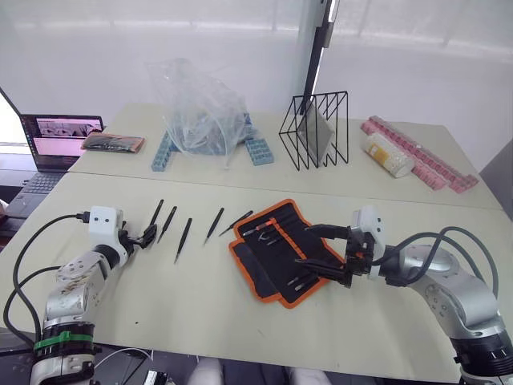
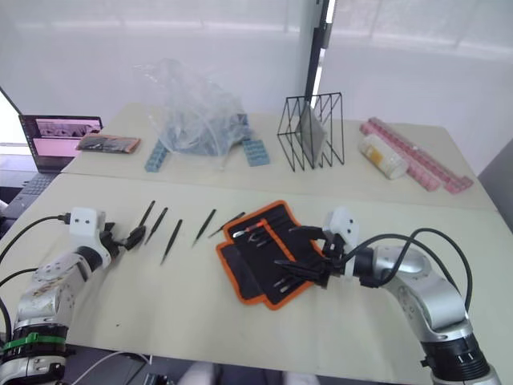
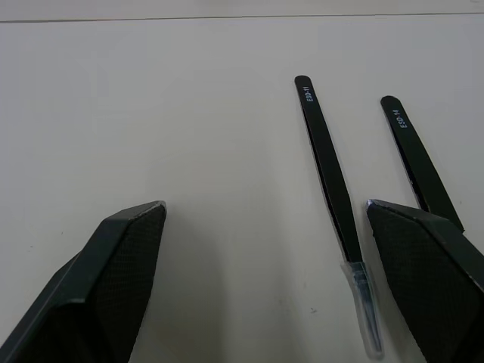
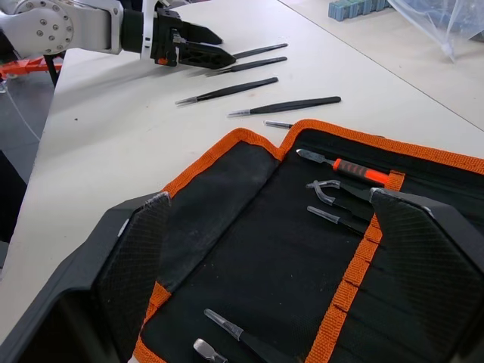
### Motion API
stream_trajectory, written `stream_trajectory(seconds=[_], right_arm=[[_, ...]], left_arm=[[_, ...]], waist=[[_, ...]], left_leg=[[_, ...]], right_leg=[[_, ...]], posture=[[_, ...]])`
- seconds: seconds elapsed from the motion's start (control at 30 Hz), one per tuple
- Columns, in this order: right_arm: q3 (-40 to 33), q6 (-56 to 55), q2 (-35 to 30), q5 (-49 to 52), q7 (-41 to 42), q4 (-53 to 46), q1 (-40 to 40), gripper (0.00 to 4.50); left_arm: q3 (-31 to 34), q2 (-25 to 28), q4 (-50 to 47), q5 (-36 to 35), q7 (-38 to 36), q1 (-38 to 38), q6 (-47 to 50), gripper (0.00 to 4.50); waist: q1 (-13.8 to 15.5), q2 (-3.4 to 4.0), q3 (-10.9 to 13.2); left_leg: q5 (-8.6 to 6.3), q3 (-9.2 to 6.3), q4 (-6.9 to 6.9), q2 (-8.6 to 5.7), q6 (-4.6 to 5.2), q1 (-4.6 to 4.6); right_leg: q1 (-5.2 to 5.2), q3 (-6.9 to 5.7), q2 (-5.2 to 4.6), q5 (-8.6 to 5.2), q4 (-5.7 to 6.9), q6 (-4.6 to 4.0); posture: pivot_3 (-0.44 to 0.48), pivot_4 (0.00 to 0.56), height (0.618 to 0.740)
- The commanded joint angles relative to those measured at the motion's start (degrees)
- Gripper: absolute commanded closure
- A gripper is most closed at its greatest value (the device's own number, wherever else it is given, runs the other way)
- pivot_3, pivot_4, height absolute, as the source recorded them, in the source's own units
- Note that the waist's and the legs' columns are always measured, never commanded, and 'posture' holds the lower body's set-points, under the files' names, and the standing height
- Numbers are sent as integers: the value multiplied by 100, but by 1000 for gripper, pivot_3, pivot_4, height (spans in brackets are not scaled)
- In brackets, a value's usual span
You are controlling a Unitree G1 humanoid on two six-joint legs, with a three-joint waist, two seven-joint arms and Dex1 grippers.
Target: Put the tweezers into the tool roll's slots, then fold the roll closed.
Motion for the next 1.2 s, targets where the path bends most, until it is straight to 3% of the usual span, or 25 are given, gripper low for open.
stream_trajectory(seconds=[0.03,0.1,0.23,0.47,0.67,0.8,0.83,1.0,1.2], right_arm=[[-164,55,-27,59,-69,-195,16,7],[-170,82,-26,62,-95,-220,35,0],[-156,125,-51,40,-131,-245,55,0],[-159,104,-92,10,-171,-309,166,0],[-136,50,-58,-44,-262,-340,335,0],[-238,-21,56,-117,-483,-312,443,0],[-286,-60,97,-127,-542,-303,499,540],[-350,-352,378,-418,-919,-248,961,2212],[-296,-710,839,-872,-1424,-144,1345,4231]], left_arm=[[-523,-103,468,347,-218,-125,-128,264],[-664,-194,562,412,-308,-193,-170,741],[-850,-336,756,484,-534,-265,-297,2137],[-664,-290,1107,566,-499,-372,-408,4461],[-446,-185,978,516,-402,-347,-537,4461],[-245,-33,291,369,-439,-181,-423,4461],[-198,43,-21,326,-456,-109,-341,4500],[-32,376,-1541,-27,-634,128,335,4500],[-152,660,-2386,-334,-824,-102,976,4500]], waist=[[37,7,-4],[91,21,-12],[150,49,-29],[145,72,-42],[110,72,-42],[58,65,-39],[34,60,-35],[-47,16,-12],[-53,11,-9]], left_leg=[[1,0,0,-2,-1,1],[2,0,1,-5,-2,1],[2,0,3,-7,-1,1],[3,0,3,-7,1,9],[4,0,3,-6,2,10],[4,0,3,-5,2,7],[4,0,3,-3,2,2],[4,-1,2,0,2,-45],[5,-4,2,-1,1,-79]], right_leg=[[3,0,-2,0,0,2],[4,1,-5,1,-1,4],[5,1,-6,1,-2,6],[9,1,-5,0,1,7],[8,2,-3,0,4,8],[5,2,-2,0,4,8],[2,2,-1,0,3,8],[-37,1,-3,1,-3,5],[-79,-1,-2,9,4,-8]], posture=[[0,150,720],[0,150,720],[0,150,720],[0,150,720],[0,150,720],[0,150,720],[0,150,720],[0,150,720],[0,150,720]])
